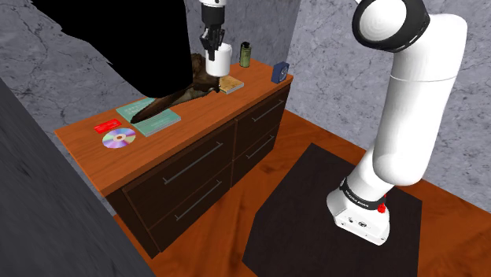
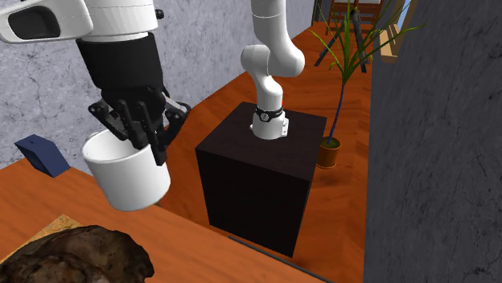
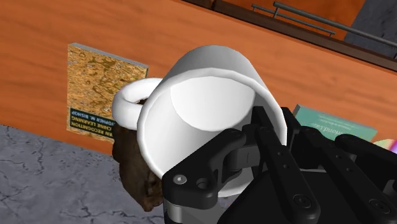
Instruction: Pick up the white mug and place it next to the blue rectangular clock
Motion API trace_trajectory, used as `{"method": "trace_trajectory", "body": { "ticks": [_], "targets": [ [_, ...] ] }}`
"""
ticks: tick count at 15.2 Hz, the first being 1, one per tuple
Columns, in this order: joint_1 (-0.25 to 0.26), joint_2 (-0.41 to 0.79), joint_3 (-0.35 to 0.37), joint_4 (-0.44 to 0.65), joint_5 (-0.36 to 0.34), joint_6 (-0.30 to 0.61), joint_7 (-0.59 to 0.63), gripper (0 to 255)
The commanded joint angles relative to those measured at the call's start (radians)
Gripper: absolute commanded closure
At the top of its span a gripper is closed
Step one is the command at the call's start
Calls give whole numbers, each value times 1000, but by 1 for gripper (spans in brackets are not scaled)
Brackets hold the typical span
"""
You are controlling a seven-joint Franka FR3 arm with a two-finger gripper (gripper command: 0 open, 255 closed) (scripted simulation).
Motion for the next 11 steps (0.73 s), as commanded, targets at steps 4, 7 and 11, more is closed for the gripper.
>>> {"method": "trace_trajectory", "body": {
  "ticks": [4, 7, 11],
  "targets": [
    [-74, -31, -33, -46, 15, 16, -108, 255],
    [-117, -38, -54, -56, 22, 18, -172, 255],
    [-175, -32, -82, -47, 33, 15, -258, 255]
  ]
}}
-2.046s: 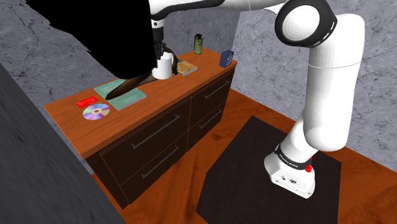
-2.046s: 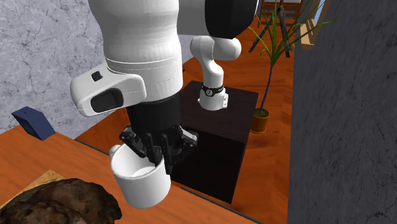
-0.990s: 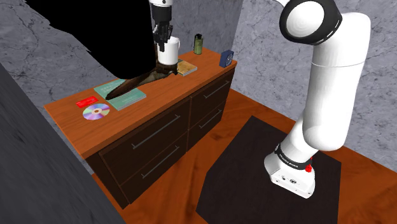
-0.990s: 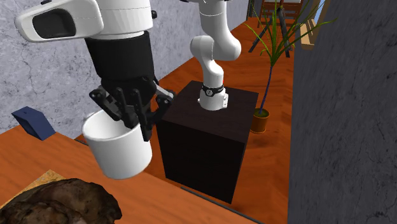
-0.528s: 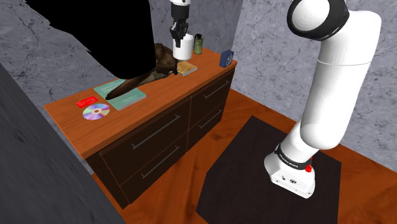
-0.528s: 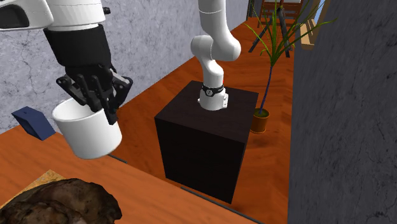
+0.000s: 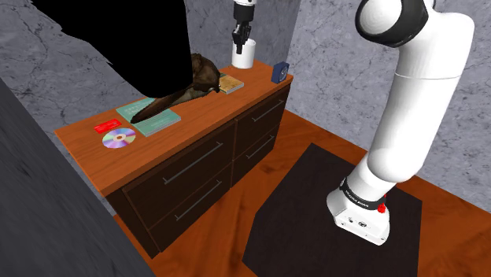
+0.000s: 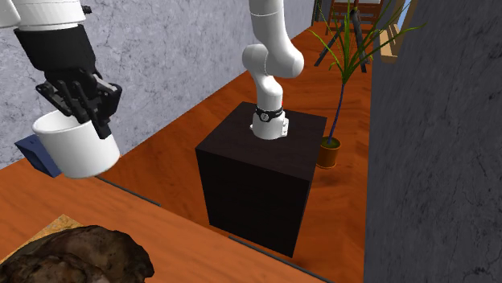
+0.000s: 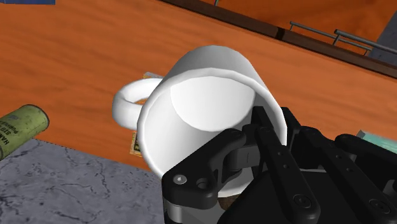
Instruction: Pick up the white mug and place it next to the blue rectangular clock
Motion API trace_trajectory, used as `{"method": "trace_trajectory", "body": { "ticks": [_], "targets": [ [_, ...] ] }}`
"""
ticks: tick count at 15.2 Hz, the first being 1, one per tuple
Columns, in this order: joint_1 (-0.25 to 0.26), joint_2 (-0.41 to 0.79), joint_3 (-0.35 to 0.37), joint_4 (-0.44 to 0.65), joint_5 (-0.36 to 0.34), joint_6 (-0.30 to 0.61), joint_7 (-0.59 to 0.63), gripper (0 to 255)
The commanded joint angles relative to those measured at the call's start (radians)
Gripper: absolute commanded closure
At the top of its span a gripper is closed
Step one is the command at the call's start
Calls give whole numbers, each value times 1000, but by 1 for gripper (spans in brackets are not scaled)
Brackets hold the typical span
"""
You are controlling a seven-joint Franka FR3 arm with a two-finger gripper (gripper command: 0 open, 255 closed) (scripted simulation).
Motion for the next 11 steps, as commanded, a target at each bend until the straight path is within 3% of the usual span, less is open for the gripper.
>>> {"method": "trace_trajectory", "body": {
  "ticks": [1, 11],
  "targets": [
    [-30, 5, -14, 12, 6, -7, -45, 255],
    [-181, 107, -77, 162, 39, -60, -254, 255]
  ]
}}
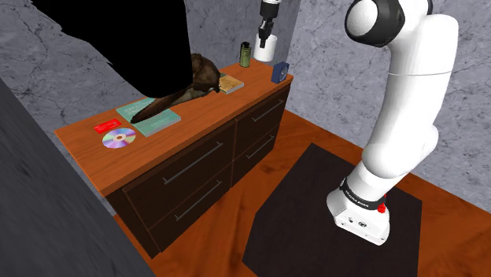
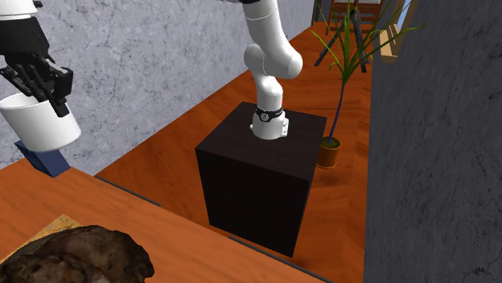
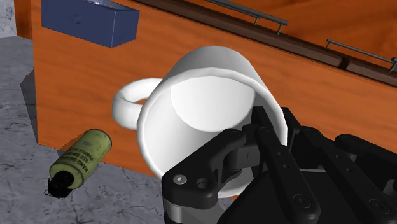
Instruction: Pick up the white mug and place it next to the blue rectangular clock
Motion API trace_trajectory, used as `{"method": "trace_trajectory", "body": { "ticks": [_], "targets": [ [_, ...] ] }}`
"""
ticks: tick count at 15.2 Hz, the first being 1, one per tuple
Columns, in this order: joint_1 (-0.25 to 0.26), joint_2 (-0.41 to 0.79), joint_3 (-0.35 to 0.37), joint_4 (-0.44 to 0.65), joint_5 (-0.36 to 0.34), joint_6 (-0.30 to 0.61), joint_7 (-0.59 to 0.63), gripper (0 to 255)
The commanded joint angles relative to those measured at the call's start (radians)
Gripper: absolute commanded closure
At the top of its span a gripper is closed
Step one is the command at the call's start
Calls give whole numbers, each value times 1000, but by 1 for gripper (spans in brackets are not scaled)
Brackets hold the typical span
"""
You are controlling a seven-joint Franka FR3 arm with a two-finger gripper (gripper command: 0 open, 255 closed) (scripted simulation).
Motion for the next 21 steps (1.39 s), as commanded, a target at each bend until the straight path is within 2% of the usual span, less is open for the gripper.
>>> {"method": "trace_trajectory", "body": {
  "ticks": [1, 5, 8, 9, 21],
  "targets": [
    [-30, 37, -10, 57, 8, -21, -39, 255],
    [-98, 122, -27, 191, 26, -71, -115, 255],
    [-156, 214, -35, 340, 41, -130, -168, 255],
    [-161, 223, -35, 355, 42, -136, -172, 255],
    [-144, 166, -37, 98, 38, 64, -179, 255]
  ]
}}
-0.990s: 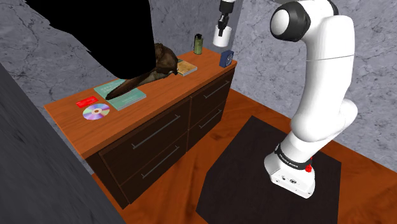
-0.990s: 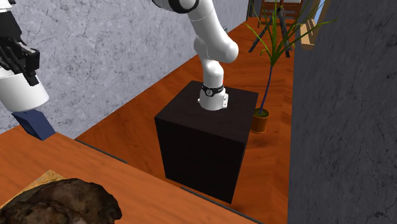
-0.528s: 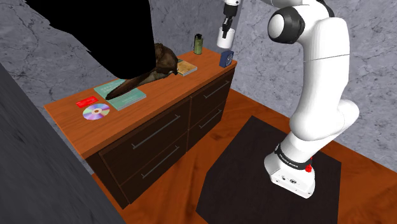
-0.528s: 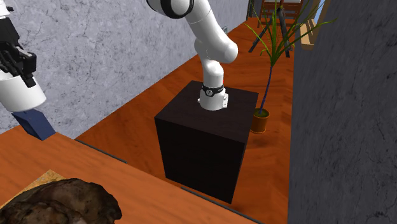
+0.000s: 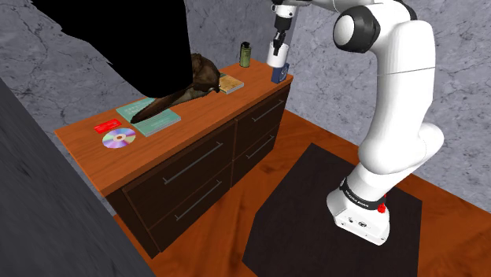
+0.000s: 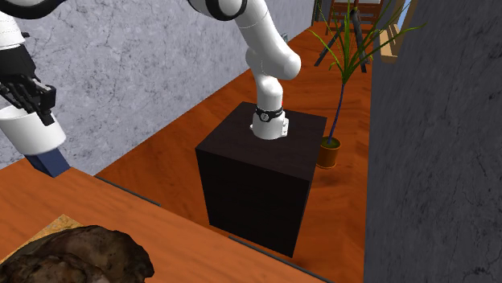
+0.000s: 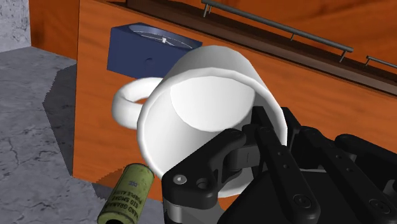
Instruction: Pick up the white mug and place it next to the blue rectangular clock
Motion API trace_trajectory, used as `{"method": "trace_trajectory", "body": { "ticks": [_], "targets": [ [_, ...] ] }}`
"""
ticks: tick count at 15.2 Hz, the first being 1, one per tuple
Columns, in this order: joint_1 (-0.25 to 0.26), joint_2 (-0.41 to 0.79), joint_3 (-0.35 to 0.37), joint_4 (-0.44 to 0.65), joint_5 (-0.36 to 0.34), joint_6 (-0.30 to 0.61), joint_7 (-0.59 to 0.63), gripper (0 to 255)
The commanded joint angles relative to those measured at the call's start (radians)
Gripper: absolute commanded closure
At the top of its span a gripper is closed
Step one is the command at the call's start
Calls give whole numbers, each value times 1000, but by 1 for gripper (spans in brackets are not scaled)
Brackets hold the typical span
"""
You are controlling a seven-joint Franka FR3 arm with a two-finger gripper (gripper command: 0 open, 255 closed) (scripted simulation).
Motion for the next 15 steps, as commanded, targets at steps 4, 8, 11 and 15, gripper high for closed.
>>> {"method": "trace_trajectory", "body": {
  "ticks": [4, 8, 11, 15],
  "targets": [
    [4, -7, 0, -76, 0, 70, -2, 255],
    [6, -4, 1, -126, 1, 122, -4, 255],
    [7, 0, 2, -159, 2, 160, -6, 255],
    [8, 10, 3, -198, 4, 208, -8, 255]
  ]
}}
